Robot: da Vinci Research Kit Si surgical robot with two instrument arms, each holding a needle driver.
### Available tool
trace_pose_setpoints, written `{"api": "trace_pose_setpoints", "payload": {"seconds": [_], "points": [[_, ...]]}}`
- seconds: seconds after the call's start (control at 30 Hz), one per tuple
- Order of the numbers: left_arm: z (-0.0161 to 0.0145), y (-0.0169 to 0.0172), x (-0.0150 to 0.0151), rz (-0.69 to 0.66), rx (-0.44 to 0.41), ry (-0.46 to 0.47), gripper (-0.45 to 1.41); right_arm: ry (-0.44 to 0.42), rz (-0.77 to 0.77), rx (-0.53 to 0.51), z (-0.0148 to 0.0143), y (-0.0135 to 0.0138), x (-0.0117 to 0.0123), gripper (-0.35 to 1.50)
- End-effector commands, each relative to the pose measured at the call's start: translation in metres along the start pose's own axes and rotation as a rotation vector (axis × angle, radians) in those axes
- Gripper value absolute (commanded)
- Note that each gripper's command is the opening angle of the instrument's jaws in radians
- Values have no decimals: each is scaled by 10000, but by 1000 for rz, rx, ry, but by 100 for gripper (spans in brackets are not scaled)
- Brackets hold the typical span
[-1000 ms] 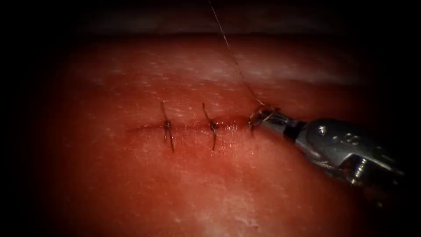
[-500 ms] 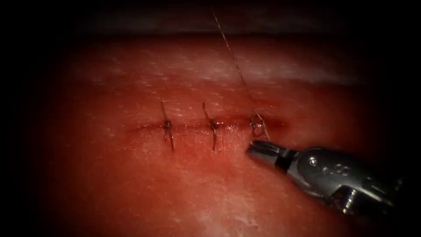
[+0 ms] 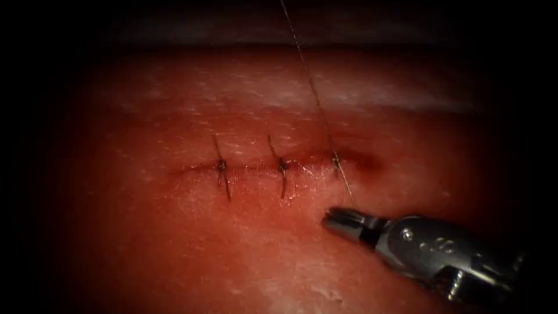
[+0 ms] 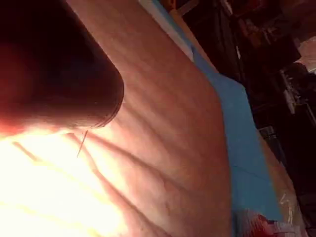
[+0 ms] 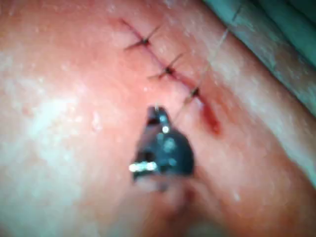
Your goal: Wound Closure
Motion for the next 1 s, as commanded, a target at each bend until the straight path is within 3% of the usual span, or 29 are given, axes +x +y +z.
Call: {"api": "trace_pose_setpoints", "payload": {"seconds": [0.03, 0.57, 0.67, 0.7, 0.73, 0.77, 0.83, 1.0], "points": [[1, -10, 12, -1, 14, 1, -35, -5, -4, 7, 8, -9, -6, -35], [15, -2, 24, 21, 31, -30, -35, -56, -14, 35, -1, -21, -20, -35], [19, 12, 16, 18, -58, 11, -35, -8, -3, 78, -1, -19, -11, -35], [19, 18, 13, 14, -74, 27, -35, 6, 1, 97, -3, -18, -8, 7], [17, 23, 10, 11, -91, 39, -35, 27, 5, 105, -6, -16, -3, 61], [14, 32, 7, 5, -106, 56, -35, 42, 8, 112, -10, -14, 1, 91], [6, 44, 3, -7, -133, 87, -35, 53, 27, 127, -20, -9, 14, 111], [-31, 69, 0, -43, -169, 154, -35, 62, 74, 72, -49, 11, 43, 120]]}}
